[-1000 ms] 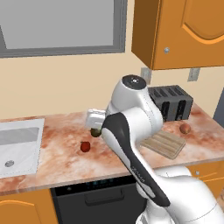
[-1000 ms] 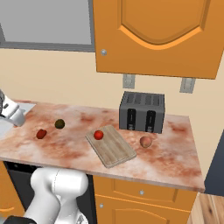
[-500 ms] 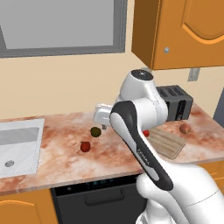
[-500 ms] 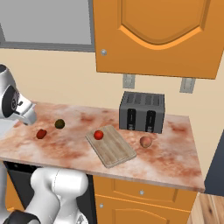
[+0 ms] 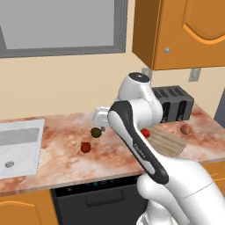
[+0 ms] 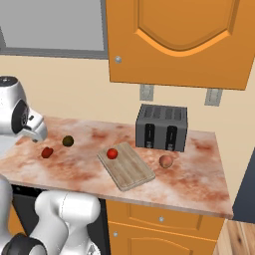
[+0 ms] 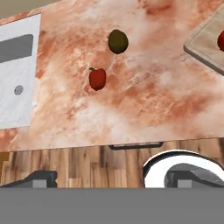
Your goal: Place the avocado, onion, tomato, and bell pepper on the cutting board.
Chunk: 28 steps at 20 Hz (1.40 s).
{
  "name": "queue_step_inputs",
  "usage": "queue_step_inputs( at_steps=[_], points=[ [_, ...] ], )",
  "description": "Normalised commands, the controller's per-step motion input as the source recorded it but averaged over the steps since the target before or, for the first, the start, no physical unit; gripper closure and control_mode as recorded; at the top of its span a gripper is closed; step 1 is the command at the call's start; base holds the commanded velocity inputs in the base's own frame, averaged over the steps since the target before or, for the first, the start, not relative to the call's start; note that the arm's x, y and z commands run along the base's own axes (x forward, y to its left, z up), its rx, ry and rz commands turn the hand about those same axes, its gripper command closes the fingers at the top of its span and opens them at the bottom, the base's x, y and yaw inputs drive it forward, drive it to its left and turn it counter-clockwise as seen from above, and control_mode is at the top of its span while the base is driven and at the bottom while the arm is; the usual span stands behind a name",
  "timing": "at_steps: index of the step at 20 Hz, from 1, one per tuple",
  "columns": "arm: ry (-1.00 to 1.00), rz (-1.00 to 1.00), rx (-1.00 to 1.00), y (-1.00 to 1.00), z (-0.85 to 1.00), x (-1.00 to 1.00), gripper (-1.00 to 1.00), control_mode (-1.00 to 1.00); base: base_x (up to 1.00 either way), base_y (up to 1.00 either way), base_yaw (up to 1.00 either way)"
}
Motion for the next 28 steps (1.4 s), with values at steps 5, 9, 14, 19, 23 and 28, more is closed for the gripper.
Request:
queue_step_inputs(
  at_steps=[5, 9, 14, 19, 23, 28],
  points=[
    [0.0, 0.27, 0.03, 0.06, -0.04, 0.05, -1.0, -1.0, 0.0, 0.0, 0.0],
    [0.0, 0.13, 0.0, 0.21, -0.04, 0.09, -1.0, -1.0, 0.0, 0.0, 0.0],
    [0.0, 0.03, -0.04, 0.23, -0.05, 0.13, -1.0, -1.0, 0.0, 0.0, 0.0],
    [0.0, 0.01, -0.06, 0.06, -0.16, 0.13, -1.0, -1.0, 0.0, 0.0, 0.0],
    [0.0, 0.01, -0.02, 0.0, -0.21, 0.09, -1.0, -1.0, 0.0, 0.0, 0.0],
    [0.0, 0.03, 0.0, 0.0, -0.24, 0.18, -1.0, -1.0, 0.0, 0.0, 0.0]
  ],
)
